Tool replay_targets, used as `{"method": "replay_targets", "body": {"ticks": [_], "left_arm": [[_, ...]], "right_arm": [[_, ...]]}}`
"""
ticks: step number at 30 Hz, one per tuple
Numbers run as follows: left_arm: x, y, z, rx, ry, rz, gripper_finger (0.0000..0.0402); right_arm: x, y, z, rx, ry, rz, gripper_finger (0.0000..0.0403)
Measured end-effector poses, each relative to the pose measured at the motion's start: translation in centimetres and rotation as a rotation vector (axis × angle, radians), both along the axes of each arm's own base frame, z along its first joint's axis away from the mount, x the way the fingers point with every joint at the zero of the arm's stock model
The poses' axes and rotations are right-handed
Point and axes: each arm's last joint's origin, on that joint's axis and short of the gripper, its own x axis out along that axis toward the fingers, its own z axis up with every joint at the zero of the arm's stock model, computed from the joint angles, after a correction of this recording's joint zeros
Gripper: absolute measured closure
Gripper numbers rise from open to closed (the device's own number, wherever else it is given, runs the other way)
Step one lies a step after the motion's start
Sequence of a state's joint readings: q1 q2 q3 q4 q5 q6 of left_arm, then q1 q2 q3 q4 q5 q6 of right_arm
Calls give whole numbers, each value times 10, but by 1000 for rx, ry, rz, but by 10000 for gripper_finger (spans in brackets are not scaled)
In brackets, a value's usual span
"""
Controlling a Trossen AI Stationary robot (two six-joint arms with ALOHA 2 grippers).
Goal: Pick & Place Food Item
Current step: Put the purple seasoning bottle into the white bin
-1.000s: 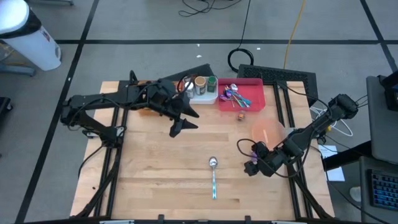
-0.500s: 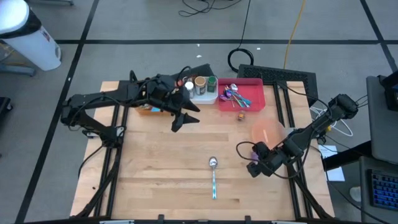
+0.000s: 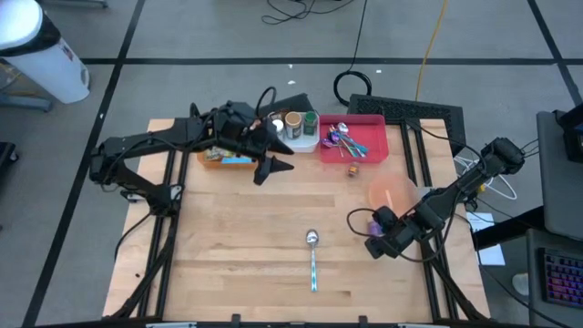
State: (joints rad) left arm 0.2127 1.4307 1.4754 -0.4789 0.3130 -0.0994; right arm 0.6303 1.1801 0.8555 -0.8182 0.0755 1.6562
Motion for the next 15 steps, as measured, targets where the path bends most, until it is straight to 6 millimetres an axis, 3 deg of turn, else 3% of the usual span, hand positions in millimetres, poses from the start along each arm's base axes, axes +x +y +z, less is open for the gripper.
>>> {"method": "replay_targets", "body": {"ticks": [15], "left_arm": [[-1,3,0,-15,4,13,160]], "right_arm": [[8,5,2,26,-103,22,12]]}}
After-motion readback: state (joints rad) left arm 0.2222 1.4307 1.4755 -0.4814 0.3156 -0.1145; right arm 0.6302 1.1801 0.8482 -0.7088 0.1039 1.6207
